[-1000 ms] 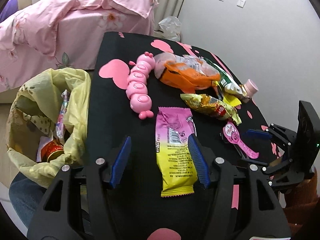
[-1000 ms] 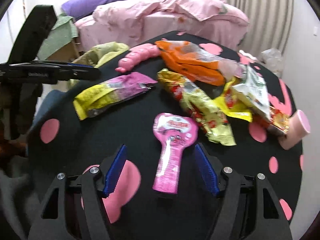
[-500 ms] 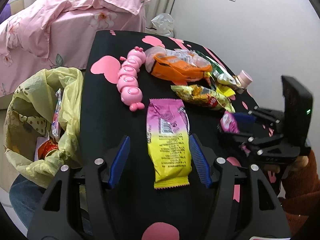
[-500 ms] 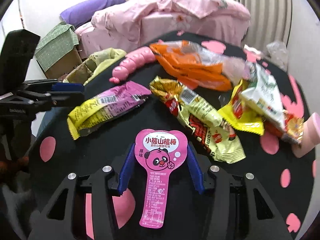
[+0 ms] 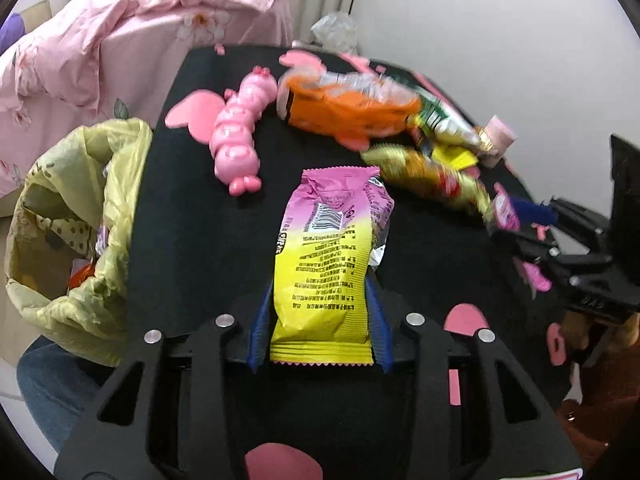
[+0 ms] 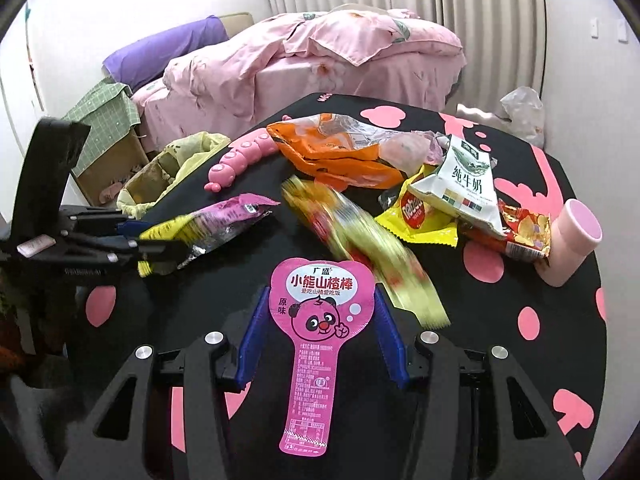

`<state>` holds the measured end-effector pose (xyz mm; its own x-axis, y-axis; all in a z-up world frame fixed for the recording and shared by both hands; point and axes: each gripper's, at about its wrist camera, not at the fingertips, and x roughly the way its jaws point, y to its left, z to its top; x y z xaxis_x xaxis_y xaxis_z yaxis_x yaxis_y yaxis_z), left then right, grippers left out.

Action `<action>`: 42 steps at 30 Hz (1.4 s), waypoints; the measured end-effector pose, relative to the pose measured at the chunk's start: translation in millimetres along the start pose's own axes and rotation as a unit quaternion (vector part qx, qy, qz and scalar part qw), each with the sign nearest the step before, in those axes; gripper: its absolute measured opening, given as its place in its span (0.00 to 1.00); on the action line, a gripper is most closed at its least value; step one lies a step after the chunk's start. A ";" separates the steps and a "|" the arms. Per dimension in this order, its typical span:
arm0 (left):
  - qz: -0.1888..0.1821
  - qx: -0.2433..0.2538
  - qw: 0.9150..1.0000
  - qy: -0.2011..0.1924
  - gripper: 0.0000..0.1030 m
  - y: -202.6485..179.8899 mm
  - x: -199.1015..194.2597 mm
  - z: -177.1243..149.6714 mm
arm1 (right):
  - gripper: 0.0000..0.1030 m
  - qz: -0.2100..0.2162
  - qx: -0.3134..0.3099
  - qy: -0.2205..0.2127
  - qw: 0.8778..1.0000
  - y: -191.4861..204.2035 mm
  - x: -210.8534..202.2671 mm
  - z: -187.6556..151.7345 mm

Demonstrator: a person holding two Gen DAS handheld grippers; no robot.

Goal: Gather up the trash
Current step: 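Carry both items over the trash bin and open both grippers to drop them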

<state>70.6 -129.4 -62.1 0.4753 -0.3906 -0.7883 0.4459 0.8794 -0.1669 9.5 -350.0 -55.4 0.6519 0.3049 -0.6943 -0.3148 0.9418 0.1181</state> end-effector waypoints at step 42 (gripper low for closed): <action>0.140 -0.187 0.955 -0.183 0.39 202.5 -124.9 -24.7 | 0.47 0.116 -0.107 -0.058 0.986 197.5 93.0 198.8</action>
<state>82.7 104.2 -12.0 0.8005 -0.1351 -0.5839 -0.0065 0.9722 -0.2340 145.1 -107.5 44.5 0.6159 0.5338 -0.5794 -0.5947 0.7974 0.1025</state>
